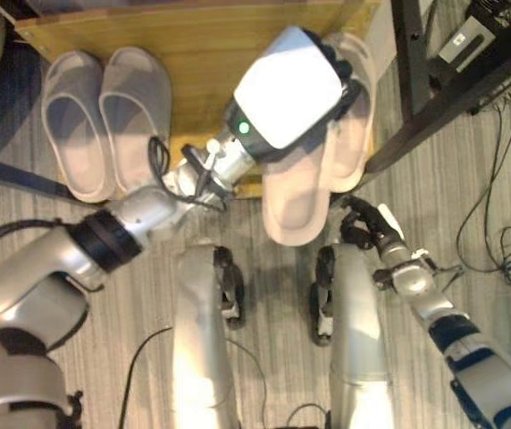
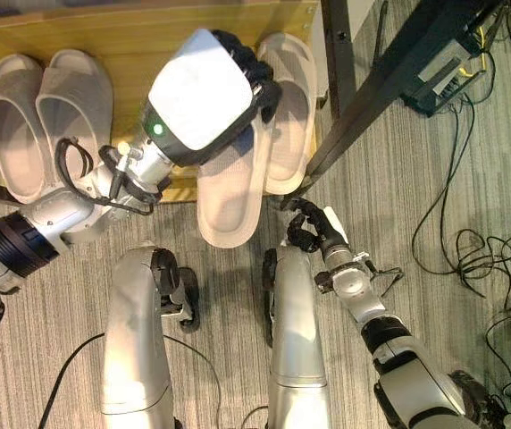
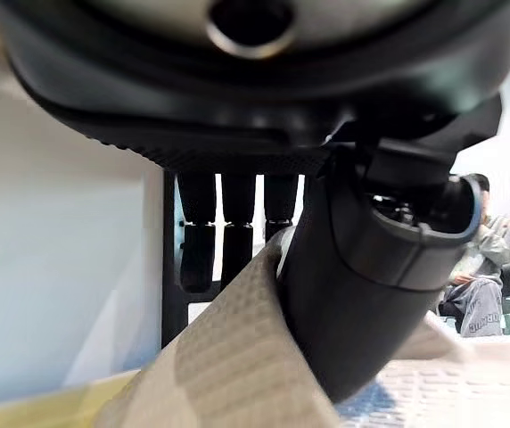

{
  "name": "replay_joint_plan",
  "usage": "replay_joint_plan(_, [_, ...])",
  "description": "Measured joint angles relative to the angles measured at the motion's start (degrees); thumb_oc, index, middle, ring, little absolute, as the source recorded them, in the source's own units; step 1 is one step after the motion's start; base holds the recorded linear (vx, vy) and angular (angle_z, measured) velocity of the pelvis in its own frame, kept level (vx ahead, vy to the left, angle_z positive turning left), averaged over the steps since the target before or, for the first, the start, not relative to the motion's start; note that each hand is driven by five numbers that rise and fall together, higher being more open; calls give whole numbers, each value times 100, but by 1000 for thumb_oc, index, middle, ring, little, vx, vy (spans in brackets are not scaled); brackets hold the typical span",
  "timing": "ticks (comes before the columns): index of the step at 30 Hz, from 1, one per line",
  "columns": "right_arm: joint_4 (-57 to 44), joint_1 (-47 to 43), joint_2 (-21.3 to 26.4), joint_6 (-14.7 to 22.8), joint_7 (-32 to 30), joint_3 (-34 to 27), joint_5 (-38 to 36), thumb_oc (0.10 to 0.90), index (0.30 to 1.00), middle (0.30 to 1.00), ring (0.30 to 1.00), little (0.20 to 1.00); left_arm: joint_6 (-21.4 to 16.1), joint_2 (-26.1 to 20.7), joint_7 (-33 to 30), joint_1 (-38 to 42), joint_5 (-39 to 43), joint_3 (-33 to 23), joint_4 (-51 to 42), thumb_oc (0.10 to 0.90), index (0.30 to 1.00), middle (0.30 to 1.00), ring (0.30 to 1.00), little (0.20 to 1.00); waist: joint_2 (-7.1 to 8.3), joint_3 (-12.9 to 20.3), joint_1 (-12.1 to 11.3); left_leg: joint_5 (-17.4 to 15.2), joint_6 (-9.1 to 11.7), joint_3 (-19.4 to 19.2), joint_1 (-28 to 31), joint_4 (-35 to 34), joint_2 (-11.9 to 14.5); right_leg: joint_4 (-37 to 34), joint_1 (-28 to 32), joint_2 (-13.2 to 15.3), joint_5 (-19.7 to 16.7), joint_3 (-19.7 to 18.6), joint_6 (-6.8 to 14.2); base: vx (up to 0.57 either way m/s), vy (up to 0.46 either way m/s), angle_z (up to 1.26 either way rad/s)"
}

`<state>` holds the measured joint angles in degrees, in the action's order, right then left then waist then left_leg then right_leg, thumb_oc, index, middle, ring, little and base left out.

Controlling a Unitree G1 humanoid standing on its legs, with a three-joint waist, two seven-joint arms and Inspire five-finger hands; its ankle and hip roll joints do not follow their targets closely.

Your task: Arrange the slippers neatly on the shoe rack.

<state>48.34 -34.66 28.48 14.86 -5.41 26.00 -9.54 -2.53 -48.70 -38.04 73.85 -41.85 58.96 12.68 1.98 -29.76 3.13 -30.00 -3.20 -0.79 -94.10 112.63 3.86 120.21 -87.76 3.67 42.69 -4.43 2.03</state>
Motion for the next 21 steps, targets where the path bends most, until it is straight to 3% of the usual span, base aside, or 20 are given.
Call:
replay_joint_plan(2, [52, 0, -5, 0, 0, -3, -8, 800, 900, 900, 900, 900, 6, 0, 63, 140, 7, 0, 77, 400, 300, 300, 300, 300, 10, -22, 2, -19, -2, 3, 17, 41, 3, 54, 14, 4, 25, -2, -17, 0, 0, 0])
replay_joint_plan(6, [665, 379, -135, -131, -14, -18, -151, 800, 900, 900, 900, 900, -15, 24, 256, 848, 3, 632, 419, 400, 300, 300, 300, 300, 30, -33, -10, -40, 11, 14, 39, 52, 8, 54, 43, 6, 32, 3, -31, -9, 15, -1])
replay_joint_plan(9, [864, 917, -182, -431, 259, 470, -121, 800, 900, 900, 900, 900, -39, 48, 254, 1191, 8, 846, 722, 400, 300, 300, 300, 300, 93, -71, -24, -52, 15, 21, 44, 57, 20, 49, 39, -9, 31, 13, -31, -4, 7, -2])
replay_joint_plan(12, [1092, 1919, -589, -671, 574, 992, -189, 800, 900, 900, 900, 900, 28, 7, 486, 1432, 14, 974, 1358, 400, 300, 300, 300, 300, 88, -85, -25, -103, 47, 48, 41, 100, 81, 46, 16, -86, 27, 24, -31, -5, 18, -12])
replay_joint_plan(17, [1084, 2738, -793, -671, 733, 1137, -264, 800, 900, 900, 900, 900, 100, 15, 722, 1494, 57, 1347, 1863, 400, 300, 300, 300, 300, 41, -135, 55, -142, 40, 67, 17, 164, 139, 31, -11, -178, -13, 21, 6, 8, 12, -11])
replay_joint_plan(21, [1024, 2571, -786, -616, 699, 1051, -524, 800, 900, 900, 900, 900, 79, 56, 816, 1494, 81, 1512, 1896, 400, 300, 300, 300, 300, 49, -139, 17, -181, 29, 115, 11, 242, 194, 62, -5, -222, -19, 59, 6, -1, -4, -7])
